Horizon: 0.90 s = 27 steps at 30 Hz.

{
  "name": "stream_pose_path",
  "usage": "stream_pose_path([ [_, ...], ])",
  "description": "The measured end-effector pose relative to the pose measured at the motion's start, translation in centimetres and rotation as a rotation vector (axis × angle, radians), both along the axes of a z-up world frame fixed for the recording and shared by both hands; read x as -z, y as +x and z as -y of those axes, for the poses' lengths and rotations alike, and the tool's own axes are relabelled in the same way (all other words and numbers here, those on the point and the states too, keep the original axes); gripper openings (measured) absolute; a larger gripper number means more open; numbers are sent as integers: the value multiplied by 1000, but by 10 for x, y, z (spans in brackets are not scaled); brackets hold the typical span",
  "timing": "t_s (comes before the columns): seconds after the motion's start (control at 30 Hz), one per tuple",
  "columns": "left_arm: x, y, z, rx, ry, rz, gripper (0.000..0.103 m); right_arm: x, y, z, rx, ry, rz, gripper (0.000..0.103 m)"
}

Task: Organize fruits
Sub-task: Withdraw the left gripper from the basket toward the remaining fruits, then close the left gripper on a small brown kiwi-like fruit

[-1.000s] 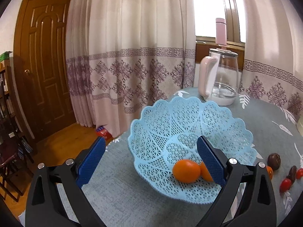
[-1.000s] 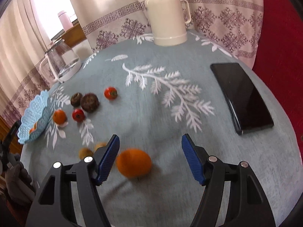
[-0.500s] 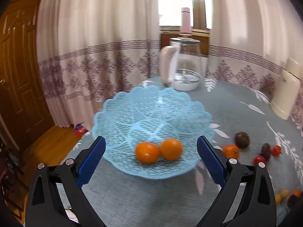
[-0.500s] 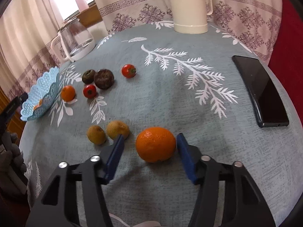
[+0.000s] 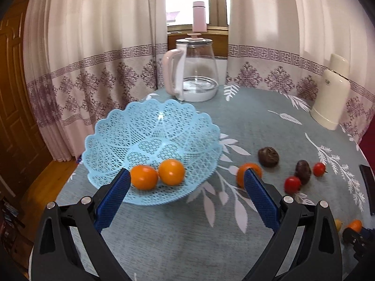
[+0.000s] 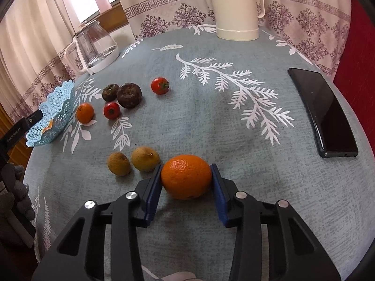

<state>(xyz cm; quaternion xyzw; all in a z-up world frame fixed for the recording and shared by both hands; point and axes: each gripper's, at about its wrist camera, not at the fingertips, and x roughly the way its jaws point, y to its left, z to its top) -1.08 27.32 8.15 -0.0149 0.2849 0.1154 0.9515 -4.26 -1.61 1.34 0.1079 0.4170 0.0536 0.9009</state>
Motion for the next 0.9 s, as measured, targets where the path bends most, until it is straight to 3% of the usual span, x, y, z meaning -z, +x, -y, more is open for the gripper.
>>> stream_pose_path([
  [0.43,12,2,54,184,-14,-82,98,-1,0,21,36,31,23,41],
  [0.9,40,2,110,422,-57,-223,98,7,1,25,13,79,13,41],
])
